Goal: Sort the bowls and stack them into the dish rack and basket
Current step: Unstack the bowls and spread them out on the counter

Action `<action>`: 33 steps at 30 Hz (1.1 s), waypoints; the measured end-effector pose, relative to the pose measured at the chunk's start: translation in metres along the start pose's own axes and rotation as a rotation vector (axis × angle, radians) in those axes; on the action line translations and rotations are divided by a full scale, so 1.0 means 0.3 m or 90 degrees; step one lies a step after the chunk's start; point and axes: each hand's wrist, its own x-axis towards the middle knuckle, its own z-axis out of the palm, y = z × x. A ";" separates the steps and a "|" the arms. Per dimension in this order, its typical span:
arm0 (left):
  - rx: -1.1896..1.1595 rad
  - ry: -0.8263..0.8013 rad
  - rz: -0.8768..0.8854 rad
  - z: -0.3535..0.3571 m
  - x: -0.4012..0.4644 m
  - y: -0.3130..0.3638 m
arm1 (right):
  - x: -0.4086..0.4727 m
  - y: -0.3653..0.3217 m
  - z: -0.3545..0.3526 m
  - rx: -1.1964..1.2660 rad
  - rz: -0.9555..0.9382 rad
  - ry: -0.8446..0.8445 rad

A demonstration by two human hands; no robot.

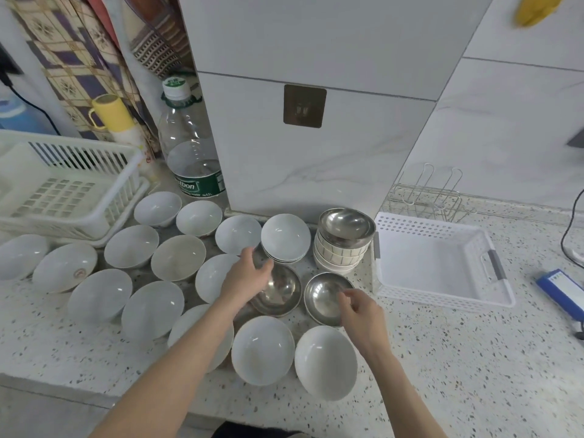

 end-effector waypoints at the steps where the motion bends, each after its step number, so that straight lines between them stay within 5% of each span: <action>1: -0.008 -0.012 0.003 -0.013 0.026 0.013 | 0.006 -0.018 0.016 -0.004 -0.002 0.002; 21: 0.103 -0.090 0.094 -0.045 0.263 0.070 | 0.008 -0.096 0.153 -0.035 0.066 -0.006; 33: -0.071 -0.106 0.076 -0.101 0.264 0.087 | 0.048 -0.115 0.180 -0.015 0.085 0.004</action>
